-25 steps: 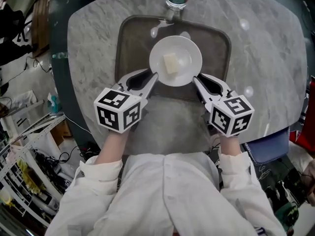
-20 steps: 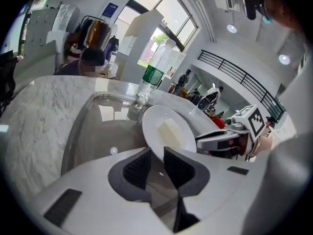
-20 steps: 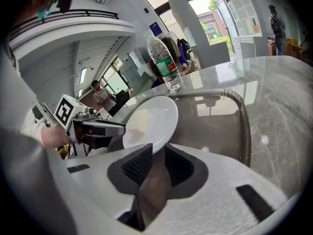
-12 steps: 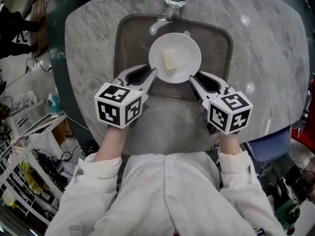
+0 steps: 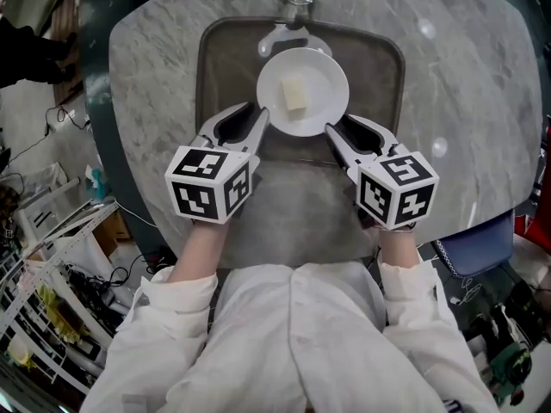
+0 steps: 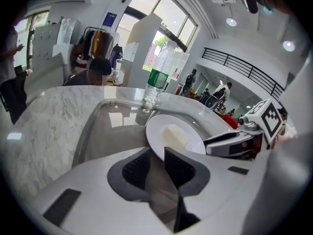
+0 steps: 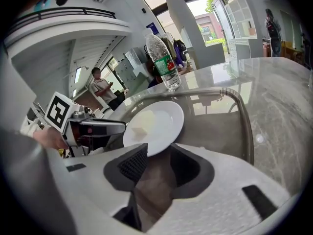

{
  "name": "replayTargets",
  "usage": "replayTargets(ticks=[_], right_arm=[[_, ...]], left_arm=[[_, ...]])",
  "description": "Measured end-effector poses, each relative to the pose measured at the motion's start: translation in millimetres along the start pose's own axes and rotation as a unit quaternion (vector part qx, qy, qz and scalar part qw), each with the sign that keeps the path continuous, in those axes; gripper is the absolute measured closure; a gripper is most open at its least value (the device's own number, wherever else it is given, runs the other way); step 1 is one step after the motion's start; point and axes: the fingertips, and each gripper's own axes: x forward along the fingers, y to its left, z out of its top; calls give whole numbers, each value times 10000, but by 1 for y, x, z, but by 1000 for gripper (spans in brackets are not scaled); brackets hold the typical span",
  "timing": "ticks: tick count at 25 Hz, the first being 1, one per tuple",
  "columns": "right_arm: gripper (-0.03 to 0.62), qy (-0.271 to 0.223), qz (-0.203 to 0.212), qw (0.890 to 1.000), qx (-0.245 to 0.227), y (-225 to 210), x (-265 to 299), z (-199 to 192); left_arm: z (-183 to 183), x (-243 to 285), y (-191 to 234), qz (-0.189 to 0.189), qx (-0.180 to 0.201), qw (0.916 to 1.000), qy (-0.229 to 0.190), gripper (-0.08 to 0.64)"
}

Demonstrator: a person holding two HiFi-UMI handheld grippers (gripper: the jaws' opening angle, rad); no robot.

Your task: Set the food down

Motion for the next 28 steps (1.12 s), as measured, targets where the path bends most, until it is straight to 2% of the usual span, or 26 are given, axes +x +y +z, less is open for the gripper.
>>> replayTargets(ticks=[4, 7, 12, 20, 28], right_arm=[[485, -93, -79, 9999, -15, 0, -4, -1], [485, -225, 16, 9997, 48, 5, -10, -2], [485, -519, -205, 9984, 104, 14, -28, -3], [486, -1029, -438, 9937, 33, 60, -63, -14], [489, -1413, -416, 9886, -307, 127, -117, -31]], left_arm=[[-1, -7, 4, 87, 45, 9998, -161, 476], [-2, -16, 0, -1, 101, 9997, -236, 476], [-6, -38, -8, -204, 79, 9990, -392, 476], [-27, -91, -16, -416, 264, 9968, -629, 477], [-39, -156, -50, -916, 644, 9885, -1012, 477]])
